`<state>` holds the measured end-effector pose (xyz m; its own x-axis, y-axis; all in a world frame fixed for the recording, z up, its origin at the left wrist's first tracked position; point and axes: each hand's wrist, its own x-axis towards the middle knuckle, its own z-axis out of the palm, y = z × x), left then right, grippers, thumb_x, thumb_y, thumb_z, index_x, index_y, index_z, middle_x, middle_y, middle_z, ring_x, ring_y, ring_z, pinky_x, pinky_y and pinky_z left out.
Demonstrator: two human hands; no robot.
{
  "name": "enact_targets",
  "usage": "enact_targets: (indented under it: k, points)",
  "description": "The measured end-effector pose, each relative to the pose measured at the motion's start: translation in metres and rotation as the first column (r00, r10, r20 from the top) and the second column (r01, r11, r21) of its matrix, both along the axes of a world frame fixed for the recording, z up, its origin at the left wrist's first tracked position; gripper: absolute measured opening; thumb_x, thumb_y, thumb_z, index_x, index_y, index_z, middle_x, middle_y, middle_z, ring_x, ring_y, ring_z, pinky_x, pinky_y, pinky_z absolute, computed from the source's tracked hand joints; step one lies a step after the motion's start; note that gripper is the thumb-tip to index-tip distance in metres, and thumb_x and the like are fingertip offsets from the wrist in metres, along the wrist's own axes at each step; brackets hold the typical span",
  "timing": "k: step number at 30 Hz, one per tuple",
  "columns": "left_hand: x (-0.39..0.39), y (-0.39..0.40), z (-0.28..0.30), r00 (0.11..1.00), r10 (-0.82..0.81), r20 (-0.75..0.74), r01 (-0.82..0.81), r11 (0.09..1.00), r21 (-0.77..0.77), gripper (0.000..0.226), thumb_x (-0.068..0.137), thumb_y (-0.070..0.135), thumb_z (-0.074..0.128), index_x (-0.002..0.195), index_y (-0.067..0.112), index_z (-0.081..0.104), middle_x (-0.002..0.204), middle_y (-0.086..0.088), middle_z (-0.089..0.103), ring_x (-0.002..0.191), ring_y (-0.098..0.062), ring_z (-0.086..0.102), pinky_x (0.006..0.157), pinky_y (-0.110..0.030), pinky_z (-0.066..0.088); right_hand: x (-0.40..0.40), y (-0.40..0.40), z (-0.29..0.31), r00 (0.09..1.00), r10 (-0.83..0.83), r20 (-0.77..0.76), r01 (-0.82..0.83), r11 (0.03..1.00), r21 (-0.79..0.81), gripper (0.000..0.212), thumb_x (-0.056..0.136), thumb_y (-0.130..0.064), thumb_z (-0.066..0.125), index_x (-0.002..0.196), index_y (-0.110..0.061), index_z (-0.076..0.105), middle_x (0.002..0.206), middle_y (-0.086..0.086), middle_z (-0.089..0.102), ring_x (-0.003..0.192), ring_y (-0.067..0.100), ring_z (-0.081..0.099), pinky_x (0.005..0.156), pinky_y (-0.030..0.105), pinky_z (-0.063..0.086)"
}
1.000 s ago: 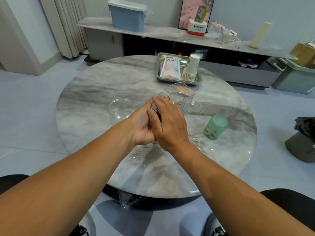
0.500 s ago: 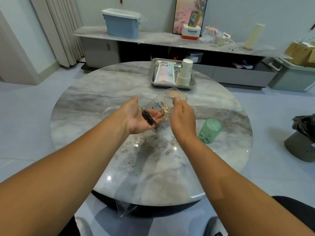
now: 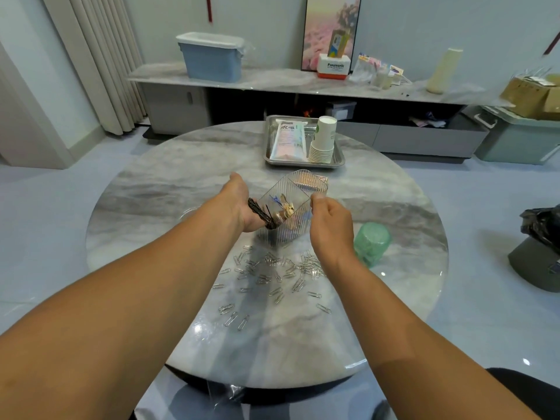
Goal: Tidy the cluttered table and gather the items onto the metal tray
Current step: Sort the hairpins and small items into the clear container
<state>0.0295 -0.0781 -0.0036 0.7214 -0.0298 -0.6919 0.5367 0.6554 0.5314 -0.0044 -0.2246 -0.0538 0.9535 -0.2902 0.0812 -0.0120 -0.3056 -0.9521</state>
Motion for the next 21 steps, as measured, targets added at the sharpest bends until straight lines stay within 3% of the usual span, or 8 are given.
enact_targets:
  k: [5,9,11,13,15,17,19,21]
  points:
    - [0.003,-0.005,0.0,1.0,-0.011,-0.027,0.012,0.998,0.065,0.099,0.091,0.078,0.035,0.142,-0.006,0.039,0.121,-0.028,0.063,0.098,-0.042,0.069,0.073,-0.057,0.059,-0.002,0.003,-0.002,1.0,0.029,0.002,-0.029,1.0,-0.01,0.048,0.105,-0.032,0.046,0.06,-0.023,0.033,0.042,-0.015,0.036,0.044,0.005,0.033,0.053,0.032,0.026]
    - [0.003,-0.008,0.005,0.999,0.017,-0.03,-0.017,1.0,0.021,0.105,0.091,0.079,0.037,0.155,-0.002,0.02,0.14,-0.029,0.049,0.09,-0.043,0.065,0.049,-0.056,0.056,-0.003,0.003,-0.004,0.999,0.037,0.004,-0.037,0.999,0.003,0.047,0.104,-0.03,0.046,0.059,-0.023,0.031,0.042,-0.014,0.033,0.043,0.006,0.03,0.052,0.033,0.026]
    - [0.003,-0.008,0.006,0.999,0.02,-0.027,-0.02,1.0,-0.018,0.108,0.09,0.079,0.037,0.156,-0.004,0.014,0.145,-0.028,0.047,0.093,-0.044,0.064,0.051,-0.056,0.054,-0.003,0.002,-0.005,0.999,0.039,0.0,-0.039,0.999,0.011,0.046,0.103,-0.03,0.046,0.06,-0.022,0.033,0.043,-0.014,0.034,0.044,0.005,0.031,0.053,0.032,0.027]
    - [0.005,-0.005,0.004,1.0,0.023,-0.017,-0.024,0.999,-0.028,0.109,0.091,0.079,0.037,0.156,-0.005,0.011,0.152,-0.025,0.04,0.097,-0.041,0.061,0.052,-0.057,0.049,-0.004,0.001,-0.005,0.999,0.037,-0.012,-0.037,0.999,0.012,0.043,0.103,-0.031,0.048,0.062,-0.025,0.041,0.048,-0.016,0.04,0.049,0.004,0.036,0.057,0.032,0.036]
    - [0.008,0.0,0.001,1.0,0.017,-0.009,-0.017,0.999,-0.033,0.107,0.091,0.078,0.038,0.157,-0.002,0.011,0.158,-0.025,0.031,0.11,-0.046,0.058,0.057,-0.06,0.05,-0.005,0.0,-0.006,0.997,0.062,-0.046,-0.061,0.998,0.019,0.03,0.102,-0.025,0.052,0.073,-0.031,0.057,0.065,-0.015,0.057,0.065,0.009,0.054,0.071,0.037,0.054]
    - [0.012,0.009,-0.003,1.0,0.01,0.003,-0.011,0.999,0.03,0.094,0.096,0.07,0.04,0.155,-0.002,0.022,0.157,-0.026,0.03,0.129,-0.048,0.051,0.078,-0.063,0.052,-0.006,-0.003,-0.008,0.989,0.103,-0.104,-0.106,0.994,-0.031,0.018,0.099,-0.018,0.058,0.09,-0.029,0.07,0.085,-0.008,0.071,0.077,0.013,0.064,0.082,0.04,0.059]
    - [0.011,0.02,-0.007,0.999,-0.029,0.034,0.022,0.979,0.204,0.065,0.105,0.051,0.042,0.144,0.0,0.039,0.138,-0.025,0.05,0.121,-0.039,0.058,0.092,-0.048,0.054,-0.008,-0.003,-0.012,0.964,0.19,-0.185,-0.22,0.963,-0.154,0.01,0.095,-0.017,0.068,0.096,-0.022,0.075,0.091,-0.005,0.074,0.079,0.013,0.067,0.083,0.041,0.061]
    - [0.005,0.03,-0.014,0.99,-0.12,0.078,0.081,0.921,0.382,0.028,0.108,0.024,0.044,0.127,0.005,0.05,0.102,-0.015,0.061,0.088,-0.024,0.065,0.074,-0.029,0.058,-0.014,0.005,-0.018,0.904,0.313,-0.292,-0.392,0.879,-0.272,0.002,0.09,-0.02,0.076,0.091,-0.022,0.077,0.087,-0.007,0.074,0.08,0.012,0.069,0.085,0.041,0.06]
